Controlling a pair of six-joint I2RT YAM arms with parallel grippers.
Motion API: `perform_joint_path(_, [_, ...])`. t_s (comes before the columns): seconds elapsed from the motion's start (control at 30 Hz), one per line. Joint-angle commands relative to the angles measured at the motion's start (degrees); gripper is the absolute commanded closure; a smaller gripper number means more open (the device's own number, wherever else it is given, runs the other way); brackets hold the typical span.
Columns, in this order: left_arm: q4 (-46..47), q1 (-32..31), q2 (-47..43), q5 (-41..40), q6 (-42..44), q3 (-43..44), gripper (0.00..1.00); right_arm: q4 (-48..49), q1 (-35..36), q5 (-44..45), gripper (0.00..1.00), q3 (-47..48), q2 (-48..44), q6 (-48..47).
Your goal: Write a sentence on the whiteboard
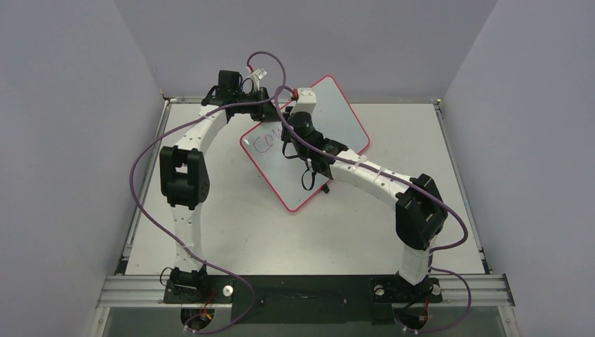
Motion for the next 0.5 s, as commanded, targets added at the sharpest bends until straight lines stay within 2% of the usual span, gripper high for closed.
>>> perform_joint_path(0.0, [0.8, -1.6, -2.9, -1.7, 4.3, -0.8, 1.00, 0.7, -0.7, 0.9, 1.00, 4.0, 0.2, -0.6])
perform_joint_path(0.47, [2.1, -1.2, -3.3, -1.5, 3.5, -1.7, 1.00, 0.5, -1.2, -0.1, 1.00, 4.5, 2.1, -0.3])
